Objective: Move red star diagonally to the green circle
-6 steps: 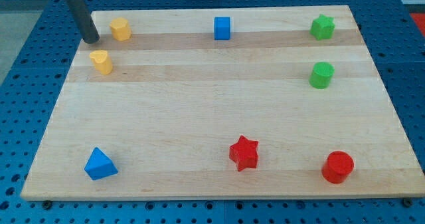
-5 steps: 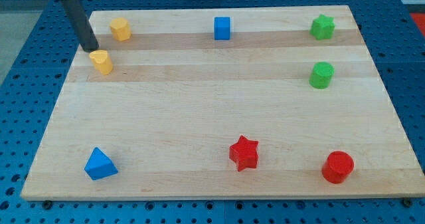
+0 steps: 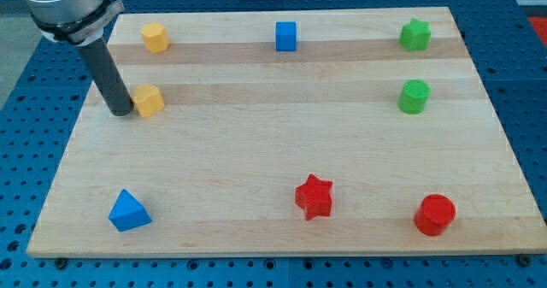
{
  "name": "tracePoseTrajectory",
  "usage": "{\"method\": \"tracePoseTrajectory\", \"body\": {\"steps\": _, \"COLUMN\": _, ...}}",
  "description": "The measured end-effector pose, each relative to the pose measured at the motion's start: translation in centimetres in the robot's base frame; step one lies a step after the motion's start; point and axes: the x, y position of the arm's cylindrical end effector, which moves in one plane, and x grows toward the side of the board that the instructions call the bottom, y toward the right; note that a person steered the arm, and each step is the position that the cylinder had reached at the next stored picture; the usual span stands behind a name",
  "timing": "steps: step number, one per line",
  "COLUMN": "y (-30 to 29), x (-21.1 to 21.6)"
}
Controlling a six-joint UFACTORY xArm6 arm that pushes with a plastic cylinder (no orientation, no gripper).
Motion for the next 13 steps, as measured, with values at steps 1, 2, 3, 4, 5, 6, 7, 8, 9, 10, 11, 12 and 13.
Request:
{"method": "tracePoseTrajectory", "body": {"steps": 1, "y": 0.0, "x": 1.3}}
{"method": "tracePoseTrajectory", "body": {"steps": 2, "y": 0.1, "x": 7.7}}
{"method": "tracePoseTrajectory", "body": {"steps": 3, "y": 1.0, "x": 7.2}}
{"method": "tracePoseTrajectory", "body": {"steps": 4, "y": 6.9, "x": 7.1}}
{"method": "tracePoseTrajectory", "body": {"steps": 5, "y": 8.9, "x": 7.1}}
{"method": "tracePoseTrajectory", "body": {"steps": 6, "y": 8.9, "x": 7.5}}
{"method": "tracePoseTrajectory", "body": {"steps": 7, "y": 11.3, "x": 10.2}}
{"method": "tracePoseTrajectory", "body": {"steps": 8, "y": 12.9, "x": 11.4}}
{"method": "tracePoseTrajectory", "body": {"steps": 9, "y": 16.4, "x": 15.3}}
{"method": "tracePoseTrajectory", "body": {"steps": 10, "y": 18.4, "x": 15.9}}
{"method": "tracePoseTrajectory", "body": {"steps": 11, "y": 20.3, "x": 16.0}}
{"method": "tracePoseTrajectory", "body": {"steps": 12, "y": 23.0, "x": 16.0}}
{"method": "tracePoseTrajectory", "body": {"steps": 13, "y": 24.4, "x": 16.7}}
